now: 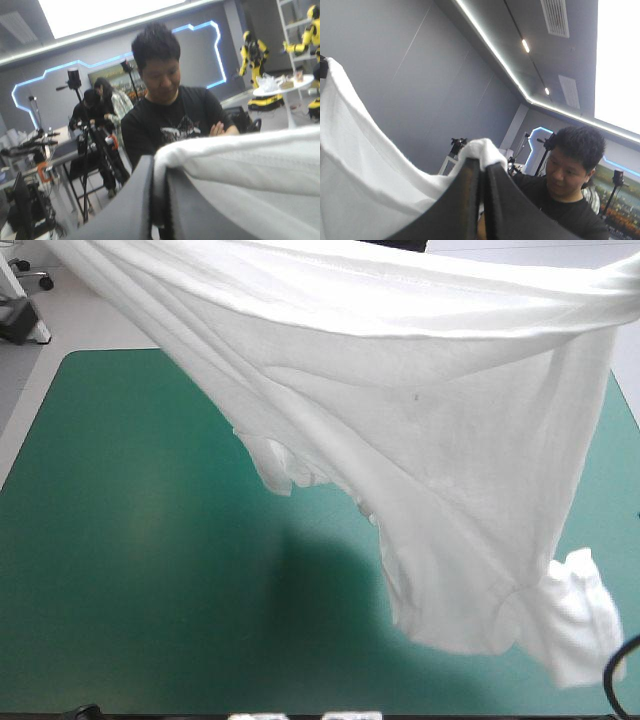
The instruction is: Fold the cloth
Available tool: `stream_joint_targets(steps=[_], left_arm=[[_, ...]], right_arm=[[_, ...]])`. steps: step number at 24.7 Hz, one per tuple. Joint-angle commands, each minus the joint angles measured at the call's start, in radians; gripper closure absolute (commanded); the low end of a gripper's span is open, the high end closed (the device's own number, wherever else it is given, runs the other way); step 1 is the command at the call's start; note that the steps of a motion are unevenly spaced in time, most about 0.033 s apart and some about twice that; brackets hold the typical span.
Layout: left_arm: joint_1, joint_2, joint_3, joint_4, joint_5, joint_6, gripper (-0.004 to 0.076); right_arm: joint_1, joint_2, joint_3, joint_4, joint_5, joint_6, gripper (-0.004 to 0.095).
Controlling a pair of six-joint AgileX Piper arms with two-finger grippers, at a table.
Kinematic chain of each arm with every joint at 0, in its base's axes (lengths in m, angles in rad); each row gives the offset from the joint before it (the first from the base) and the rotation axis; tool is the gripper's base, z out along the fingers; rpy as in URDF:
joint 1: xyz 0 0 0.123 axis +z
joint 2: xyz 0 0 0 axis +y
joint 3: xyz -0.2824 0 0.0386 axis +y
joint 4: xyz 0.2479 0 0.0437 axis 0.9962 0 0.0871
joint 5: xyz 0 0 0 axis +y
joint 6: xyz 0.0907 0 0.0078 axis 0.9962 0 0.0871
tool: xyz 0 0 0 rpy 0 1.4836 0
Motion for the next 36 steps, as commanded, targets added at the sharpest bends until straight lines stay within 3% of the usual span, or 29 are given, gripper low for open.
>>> stream_joint_targets(steps=[1,5,9,13,16,19,25,28,30,31,33,36], left_arm=[[-0.006,-0.011,-0.098,-0.072,-0.065,0.034,0.0733],[-0.006,-0.01,-0.094,-0.077,-0.025,0.034,0.0733],[-0.006,0.014,-0.038,-0.041,0.005,0.0,0.0733],[-0.006,0.05,0.07,0.145,0.018,-0.151,0.0733],[-0.006,0.087,0.165,0.374,-0.038,-0.293,0.0733],[0.023,0.129,0.231,0.526,-0.187,-0.433,0.0732],[0.21,0.243,0.249,0.549,-0.564,-0.592,0.0733],[0.412,0.309,0.249,0.547,-0.939,-0.757,0.0733],[0.486,0.339,0.249,0.539,-1.104,-0.788,0.0733],[0.499,0.344,0.249,0.53,-1.132,-0.79,0.0733],[0.514,0.368,0.249,0.529,-1.112,-0.791,0.0733],[0.508,0.438,0.249,0.512,-0.837,-0.834,0.0733]], right_arm=[[-0.005,0.01,-0.11,-0.074,-0.022,0.063,0.0925],[-0.005,0.012,-0.149,-0.186,0.028,0.189,0.0925],[-0.005,0.057,-0.137,-0.204,0.123,0.263,0.0925],[-0.005,0.141,-0.093,-0.219,0.169,0.308,0.0925],[-0.005,0.217,-0.059,-0.267,0.119,0.334,0.0925],[-0.005,0.3,-0.056,-0.308,0.024,0.355,0.0925],[-0.005,0.461,-0.092,-0.308,-0.273,0.309,0.0925],[-0.005,0.545,-0.164,-0.33,-0.502,0.268,0.0925],[-0.005,0.572,-0.197,-0.33,-0.593,0.246,0.0925],[-0.005,0.578,-0.203,-0.326,-0.611,0.246,0.0925],[-0.005,0.598,-0.202,-0.326,-0.59,0.246,0.0925],[-0.02,0.682,-0.2,-0.326,-0.398,0.252,0.0925]])
